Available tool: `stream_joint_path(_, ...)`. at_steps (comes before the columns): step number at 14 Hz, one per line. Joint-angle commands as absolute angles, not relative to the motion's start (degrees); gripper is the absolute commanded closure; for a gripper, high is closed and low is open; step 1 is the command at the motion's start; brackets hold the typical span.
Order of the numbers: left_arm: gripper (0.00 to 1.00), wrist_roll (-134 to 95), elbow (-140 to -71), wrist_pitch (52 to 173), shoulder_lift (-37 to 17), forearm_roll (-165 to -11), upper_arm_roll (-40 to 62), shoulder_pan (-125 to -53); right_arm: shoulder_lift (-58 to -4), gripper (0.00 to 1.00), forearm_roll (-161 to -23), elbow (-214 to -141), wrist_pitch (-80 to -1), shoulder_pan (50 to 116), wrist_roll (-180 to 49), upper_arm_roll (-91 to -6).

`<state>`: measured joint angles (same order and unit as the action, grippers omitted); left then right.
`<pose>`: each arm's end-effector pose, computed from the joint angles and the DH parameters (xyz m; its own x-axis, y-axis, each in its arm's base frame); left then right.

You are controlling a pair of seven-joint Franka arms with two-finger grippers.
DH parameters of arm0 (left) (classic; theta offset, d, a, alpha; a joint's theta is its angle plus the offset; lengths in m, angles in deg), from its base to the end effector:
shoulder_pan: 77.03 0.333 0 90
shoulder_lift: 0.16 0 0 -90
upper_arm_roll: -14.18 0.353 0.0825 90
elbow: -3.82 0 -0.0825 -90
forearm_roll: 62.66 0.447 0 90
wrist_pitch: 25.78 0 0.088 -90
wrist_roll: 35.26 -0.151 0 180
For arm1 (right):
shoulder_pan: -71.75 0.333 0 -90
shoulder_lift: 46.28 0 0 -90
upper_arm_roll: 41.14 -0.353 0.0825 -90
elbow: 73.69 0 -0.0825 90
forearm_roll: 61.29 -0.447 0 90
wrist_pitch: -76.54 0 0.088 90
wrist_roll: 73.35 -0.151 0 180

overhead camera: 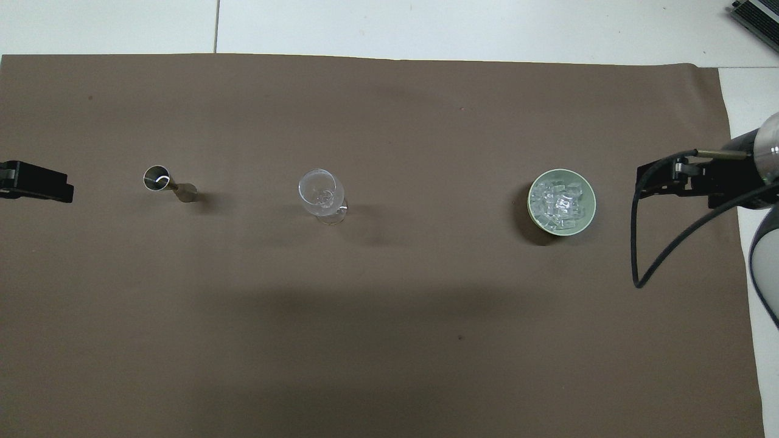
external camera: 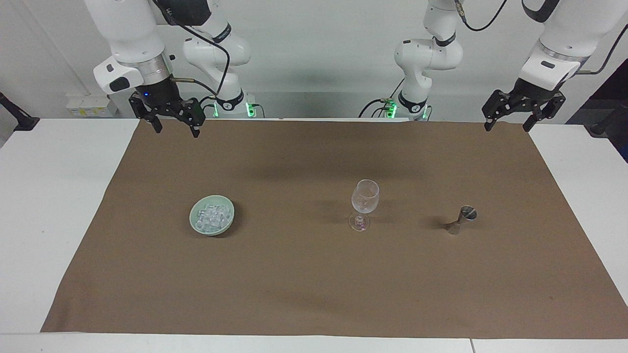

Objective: Pour wine and add ice with both arms

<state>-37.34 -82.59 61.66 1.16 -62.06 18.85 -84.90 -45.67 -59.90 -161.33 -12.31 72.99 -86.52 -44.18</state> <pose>0.6060 -0.0317 0.6610 0.9950 -0.0915 0.0406 -0.0911 -0.9958 -0.0100 0.6187 0.0424 0.6312 0.9878 -0.1550 0.0156 -0.1553 -0.9877 0.0207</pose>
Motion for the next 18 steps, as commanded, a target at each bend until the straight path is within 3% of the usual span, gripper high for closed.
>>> stream_joint_path(1, 0.0, -38.2, -81.6, 61.9, 2.3, -62.0, 20.0, -84.1, -45.3, 0.0, -60.8, -160.6, -12.0, 72.2, -85.6, -44.6)
stream_joint_path(10, 0.0, -38.5, -80.0, 60.8, 3.5, -62.7, 21.2, -82.7, -45.3, 0.0, -60.8, -160.6, -12.0, 72.2, -85.6, -44.6)
stream_joint_path(18, 0.0, -38.4, -80.0, 61.5, 0.6, -62.6, 20.4, -85.9, -45.3, 0.0, -60.8, -160.6, -12.0, 72.2, -85.6, -44.6)
